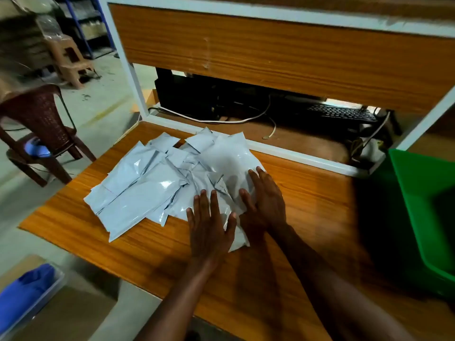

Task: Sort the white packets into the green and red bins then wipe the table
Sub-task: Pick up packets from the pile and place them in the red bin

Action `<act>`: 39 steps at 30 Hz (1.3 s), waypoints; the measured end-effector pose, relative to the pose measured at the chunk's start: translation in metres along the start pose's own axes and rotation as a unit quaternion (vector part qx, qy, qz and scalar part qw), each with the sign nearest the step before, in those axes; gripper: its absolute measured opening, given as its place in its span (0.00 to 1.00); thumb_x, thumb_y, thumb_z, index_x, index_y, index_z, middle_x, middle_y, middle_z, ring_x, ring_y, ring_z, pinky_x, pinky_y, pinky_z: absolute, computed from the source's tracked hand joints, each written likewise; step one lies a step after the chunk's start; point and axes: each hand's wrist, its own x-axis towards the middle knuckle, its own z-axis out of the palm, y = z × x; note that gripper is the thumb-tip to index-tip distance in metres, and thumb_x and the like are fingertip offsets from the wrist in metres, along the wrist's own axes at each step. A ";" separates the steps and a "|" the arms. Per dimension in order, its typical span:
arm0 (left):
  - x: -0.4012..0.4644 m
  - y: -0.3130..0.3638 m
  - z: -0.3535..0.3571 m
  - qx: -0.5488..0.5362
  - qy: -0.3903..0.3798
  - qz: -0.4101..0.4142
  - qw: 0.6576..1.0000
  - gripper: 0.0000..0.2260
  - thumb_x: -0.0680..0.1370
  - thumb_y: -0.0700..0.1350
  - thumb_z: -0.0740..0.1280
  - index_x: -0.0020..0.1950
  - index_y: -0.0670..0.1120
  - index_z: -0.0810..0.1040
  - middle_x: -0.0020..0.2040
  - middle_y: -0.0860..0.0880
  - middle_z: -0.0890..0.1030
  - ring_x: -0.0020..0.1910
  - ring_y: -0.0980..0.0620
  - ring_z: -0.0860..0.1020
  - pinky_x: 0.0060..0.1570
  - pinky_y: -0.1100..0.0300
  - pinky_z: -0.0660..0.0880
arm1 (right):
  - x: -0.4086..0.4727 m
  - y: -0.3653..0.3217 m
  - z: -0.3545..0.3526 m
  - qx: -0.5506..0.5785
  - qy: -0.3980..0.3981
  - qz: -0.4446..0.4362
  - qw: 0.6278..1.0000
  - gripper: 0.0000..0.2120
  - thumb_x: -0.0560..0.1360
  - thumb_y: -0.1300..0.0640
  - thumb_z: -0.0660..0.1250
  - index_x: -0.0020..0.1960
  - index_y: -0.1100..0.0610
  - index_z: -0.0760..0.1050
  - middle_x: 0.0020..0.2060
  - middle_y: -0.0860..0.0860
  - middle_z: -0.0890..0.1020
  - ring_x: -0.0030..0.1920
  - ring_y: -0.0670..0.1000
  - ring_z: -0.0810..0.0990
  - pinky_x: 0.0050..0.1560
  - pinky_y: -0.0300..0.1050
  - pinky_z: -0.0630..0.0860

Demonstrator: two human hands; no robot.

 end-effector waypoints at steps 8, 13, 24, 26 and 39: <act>0.025 0.009 0.022 0.107 0.030 -0.047 0.993 0.35 0.79 0.66 0.52 0.81 0.49 0.55 0.82 0.41 0.53 0.80 0.38 0.51 0.76 0.35 0.49 | 0.061 0.003 0.019 -0.138 -0.051 -0.148 0.978 0.30 0.81 0.36 0.47 0.80 0.45 0.56 0.81 0.55 0.55 0.80 0.61 0.54 0.76 0.68 0.57; 0.023 -0.003 0.032 0.149 0.035 -0.071 0.986 0.35 0.78 0.67 0.51 0.81 0.49 0.57 0.81 0.41 0.54 0.80 0.38 0.52 0.75 0.33 0.48 | 0.069 0.006 0.042 -0.194 -0.078 -0.181 0.961 0.30 0.81 0.37 0.46 0.81 0.45 0.55 0.82 0.54 0.51 0.81 0.60 0.47 0.76 0.69 0.52; 0.025 -0.016 0.010 0.160 0.046 -0.035 0.985 0.32 0.80 0.63 0.51 0.82 0.50 0.53 0.82 0.42 0.50 0.81 0.40 0.45 0.76 0.35 0.44 | 0.037 0.009 0.043 -0.184 -0.037 -0.126 0.974 0.32 0.81 0.36 0.48 0.79 0.51 0.59 0.81 0.58 0.55 0.81 0.61 0.49 0.78 0.63 0.41; 0.024 -0.018 0.015 0.145 0.030 -0.037 0.988 0.33 0.80 0.64 0.50 0.82 0.51 0.53 0.82 0.43 0.49 0.81 0.40 0.44 0.76 0.35 0.44 | 0.037 0.006 0.050 -0.160 -0.062 -0.146 0.974 0.31 0.82 0.37 0.48 0.81 0.49 0.55 0.81 0.59 0.51 0.81 0.61 0.46 0.79 0.60 0.42; 0.018 -0.025 0.013 0.123 0.034 0.033 0.991 0.28 0.79 0.55 0.49 0.79 0.51 0.63 0.81 0.45 0.57 0.80 0.41 0.53 0.76 0.36 0.42 | 0.008 -0.004 0.045 -0.050 -0.041 -0.094 0.993 0.23 0.83 0.50 0.60 0.76 0.55 0.68 0.77 0.60 0.65 0.78 0.63 0.62 0.70 0.62 0.69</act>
